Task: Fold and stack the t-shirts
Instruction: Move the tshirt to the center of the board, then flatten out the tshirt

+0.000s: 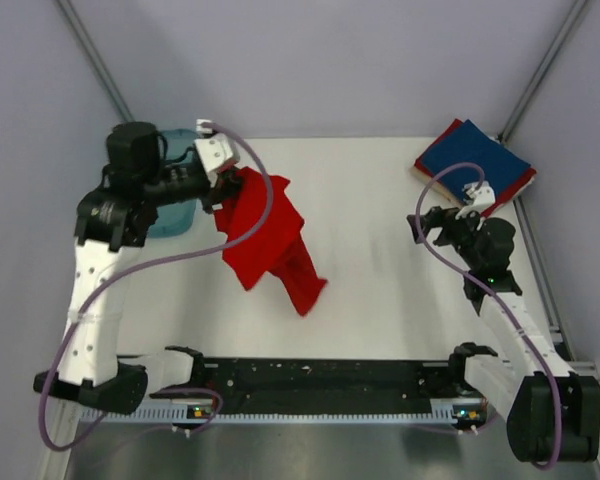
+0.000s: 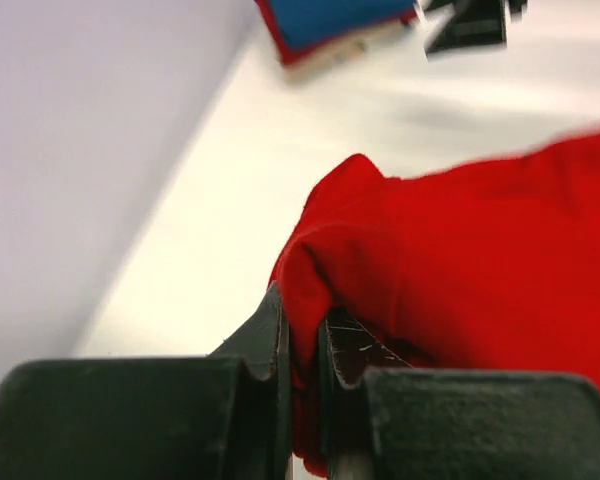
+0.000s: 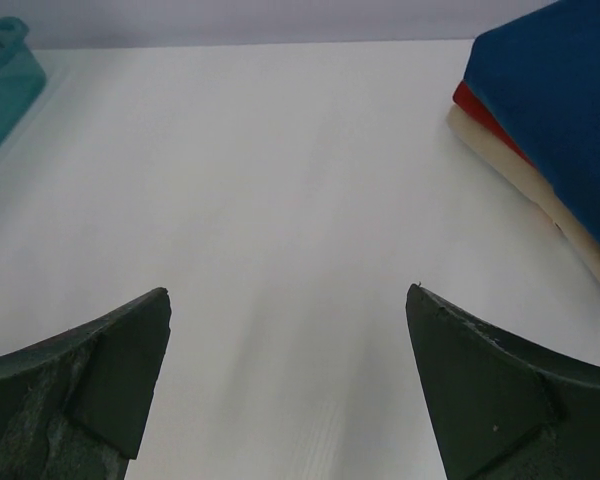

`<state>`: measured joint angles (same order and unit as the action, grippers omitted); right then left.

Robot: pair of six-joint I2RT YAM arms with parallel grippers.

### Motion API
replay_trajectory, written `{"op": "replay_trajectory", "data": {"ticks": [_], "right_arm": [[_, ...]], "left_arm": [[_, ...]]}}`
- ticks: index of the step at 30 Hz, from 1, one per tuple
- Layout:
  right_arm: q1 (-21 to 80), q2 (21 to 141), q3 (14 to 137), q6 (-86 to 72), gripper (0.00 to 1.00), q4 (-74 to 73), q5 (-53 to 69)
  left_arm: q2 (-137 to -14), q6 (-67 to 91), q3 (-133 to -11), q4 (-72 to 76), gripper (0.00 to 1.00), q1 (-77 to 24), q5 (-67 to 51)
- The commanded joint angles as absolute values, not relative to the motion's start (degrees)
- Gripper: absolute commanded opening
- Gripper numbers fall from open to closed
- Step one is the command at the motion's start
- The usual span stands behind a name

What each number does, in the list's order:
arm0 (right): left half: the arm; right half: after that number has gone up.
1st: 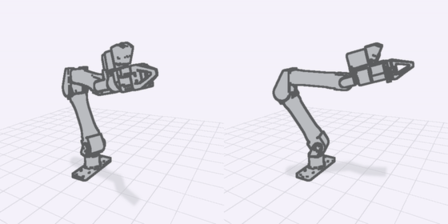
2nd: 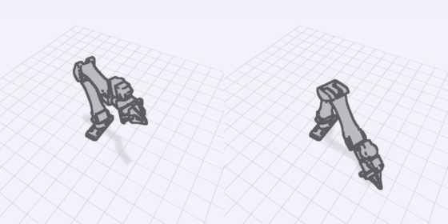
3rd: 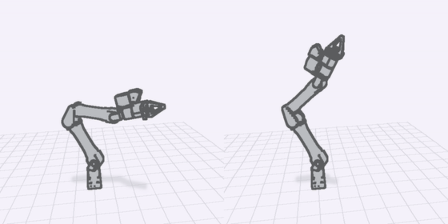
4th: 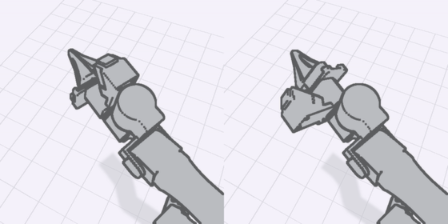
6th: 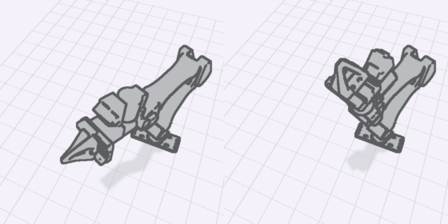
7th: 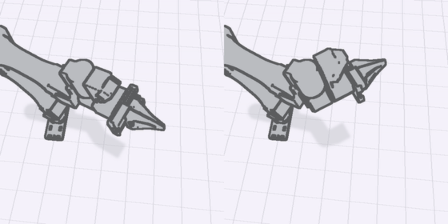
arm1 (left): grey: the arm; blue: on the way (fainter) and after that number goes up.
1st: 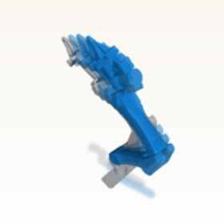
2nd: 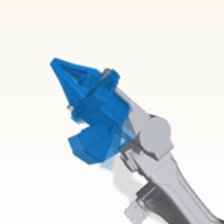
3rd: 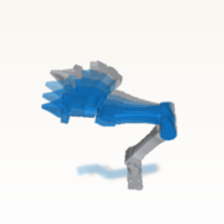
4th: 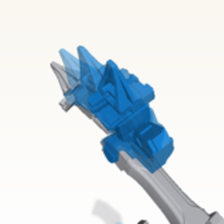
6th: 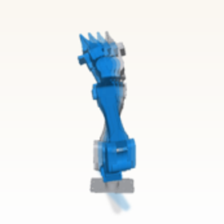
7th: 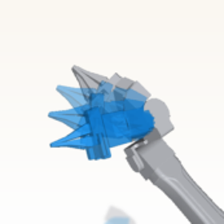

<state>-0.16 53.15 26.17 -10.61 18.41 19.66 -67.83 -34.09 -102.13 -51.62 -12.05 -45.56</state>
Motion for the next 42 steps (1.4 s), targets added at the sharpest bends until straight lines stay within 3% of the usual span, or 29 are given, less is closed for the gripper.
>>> {"op": "replay_trajectory", "data": {"ticks": [1, 5, 6, 7, 9, 11, 15, 21, 24, 32, 34, 36, 37, 38, 42], "right_arm": [[-0.35, 52.91, 30.23, -13.09, 0.99, 21.18, 26.7], [-0.35, 54.75, 32.51, -14.24, 0.99, 20.22, 31.63], [-0.35, 55.63, 33.56, -14.85, 0.99, 19.61, 32.34], [-0.35, 56.16, 34.36, -15.29, 0.99, 18.64, 33.3], [1.13, 57.3, 35.68, -15.91, 0.99, 16.97, 36.02], [3.85, 58.27, 37.34, -14.25, 0.99, 13.3, 36.48], [17.37, 62.13, 41.65, -6.52, 0.99, 2.75, 28.33], [31.27, 77.12, 49.19, -4.3, 0.93, -1.91, 15.58], [36.02, 86.01, 56.05, -4.48, 0.83, -5.44, 15.12], [45.0, 107.47, 72.32, -6.76, 0.79, -7.21, 18.1], [45.0, 111.34, 76.44, -7.64, 0.56, -10.52, 19.42], [45.0, 112.67, 79.97, -7.56, 0.17, -14.22, 19.77], [44.91, 112.07, 80.68, -7.21, 0.05, -14.67, 20.04], [44.83, 110.76, 80.86, -7.12, 0.0, -14.5, 19.95], [41.5, 102.76, 81.65, -11.41, 0.0, -14.41, 19.34]], "left_arm": [[-76.54, -35.68, -93.27, -51.95, 0.0, -14.5, -46.58], [-85.32, -37.35, -90.7, -49.66, 0.02, -14.94, -45.1], [-88.21, -37.35, -91.14, -48.79, 0.21, -14.85, -42.39], [-91.11, -36.74, -92.19, -48.08, 0.48, -14.68, -37.84], [-96.31, -34.37, -95.61, -48.34, 0.73, -13.28, -31.22], [-98.52, -31.31, -98.43, -47.9, 0.89, -9.16, -32.68], [-97.39, -25.93, -97.13, -45.88, 0.99, -0.54, -39.72], [-88.0, -32.24, -82.47, -47.37, 0.99, 5.27, -36.39], [-80.97, -36.98, -73.33, -49.56, 0.99, 5.8, -34.9], [-63.21, -49.56, -56.09, -60.54, 0.96, 5.71, -34.72], [-62.14, -51.76, -55.11, -65.19, 0.95, 5.63, -34.72], [-62.31, -52.91, -55.28, -68.19, 0.93, 4.93, -35.42], [-62.4, -53.0, -55.46, -69.07, 0.92, 3.96, -35.85], [-62.58, -52.56, -55.72, -69.43, 0.92, 2.04, -36.21], [-62.93, -46.6, -56.08, -65.06, 0.93, -14.01, -35.24]]}}
